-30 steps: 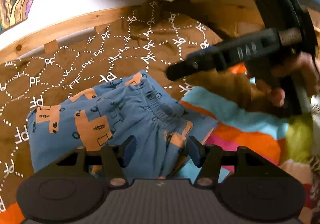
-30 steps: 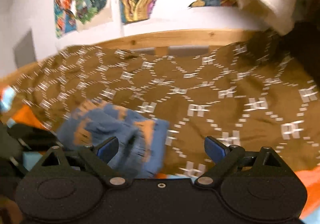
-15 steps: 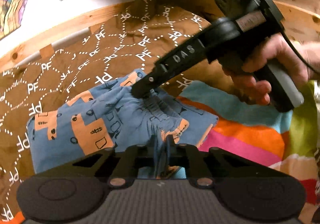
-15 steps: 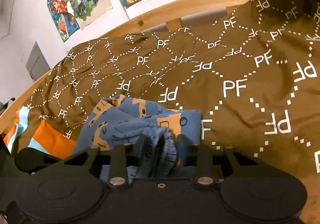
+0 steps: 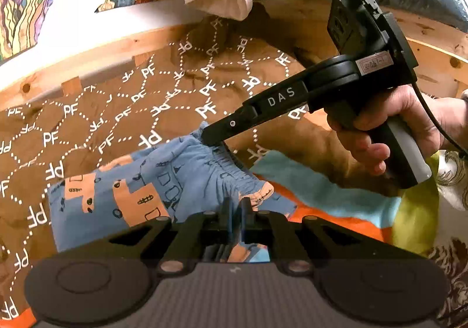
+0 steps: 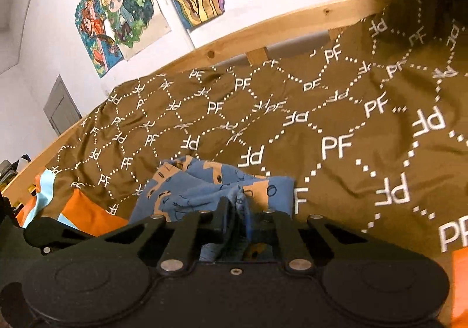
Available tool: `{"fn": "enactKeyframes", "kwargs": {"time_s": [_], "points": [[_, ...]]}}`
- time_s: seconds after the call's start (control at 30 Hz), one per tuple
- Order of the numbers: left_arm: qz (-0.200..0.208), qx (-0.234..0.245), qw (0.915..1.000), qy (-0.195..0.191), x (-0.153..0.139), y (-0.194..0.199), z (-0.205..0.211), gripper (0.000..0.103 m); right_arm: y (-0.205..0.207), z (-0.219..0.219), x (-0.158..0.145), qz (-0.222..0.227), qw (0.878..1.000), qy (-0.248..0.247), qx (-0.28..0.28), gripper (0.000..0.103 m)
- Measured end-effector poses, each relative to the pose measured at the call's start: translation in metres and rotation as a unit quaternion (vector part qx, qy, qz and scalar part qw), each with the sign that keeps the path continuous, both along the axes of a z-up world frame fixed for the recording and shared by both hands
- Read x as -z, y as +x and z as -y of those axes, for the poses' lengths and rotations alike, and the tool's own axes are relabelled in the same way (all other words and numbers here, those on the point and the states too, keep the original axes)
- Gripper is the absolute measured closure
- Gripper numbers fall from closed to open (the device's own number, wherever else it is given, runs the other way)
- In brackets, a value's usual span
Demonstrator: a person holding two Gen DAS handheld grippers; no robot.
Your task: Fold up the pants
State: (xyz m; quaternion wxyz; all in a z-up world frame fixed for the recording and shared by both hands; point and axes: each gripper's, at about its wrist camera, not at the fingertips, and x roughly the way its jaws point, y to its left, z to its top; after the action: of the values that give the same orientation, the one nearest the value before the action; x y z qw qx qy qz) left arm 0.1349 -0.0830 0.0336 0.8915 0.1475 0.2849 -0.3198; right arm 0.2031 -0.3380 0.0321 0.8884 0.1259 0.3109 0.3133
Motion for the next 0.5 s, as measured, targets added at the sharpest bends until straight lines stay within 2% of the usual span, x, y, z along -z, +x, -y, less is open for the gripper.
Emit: {"fn": "enactKeyframes", "kwargs": {"time_s": [0.2, 0.33, 0.43, 0.5], "points": [[-0.005, 0.027, 0.9994, 0.021, 0.012, 0.007, 0.012, 0.098, -0.004, 0.008, -0.002, 0.009, 1.000, -0.017, 0.009, 0.092], [-0.007, 0.052, 0.9977, 0.043, 0.037, 0.011, 0.016, 0.097, -0.004, 0.009, 0.018, -0.009, 0.999, -0.041, 0.020, 0.092], [0.005, 0.063, 0.9967, 0.050, 0.042, 0.010, 0.015, 0.093, -0.004, 0.012, 0.030, -0.021, 0.998, -0.047, 0.031, 0.091], [0.000, 0.067, 0.9967, 0.045, 0.040, 0.008, 0.012, 0.085, -0.006, 0.014, 0.032, -0.024, 0.997, -0.056, 0.042, 0.081]]}}
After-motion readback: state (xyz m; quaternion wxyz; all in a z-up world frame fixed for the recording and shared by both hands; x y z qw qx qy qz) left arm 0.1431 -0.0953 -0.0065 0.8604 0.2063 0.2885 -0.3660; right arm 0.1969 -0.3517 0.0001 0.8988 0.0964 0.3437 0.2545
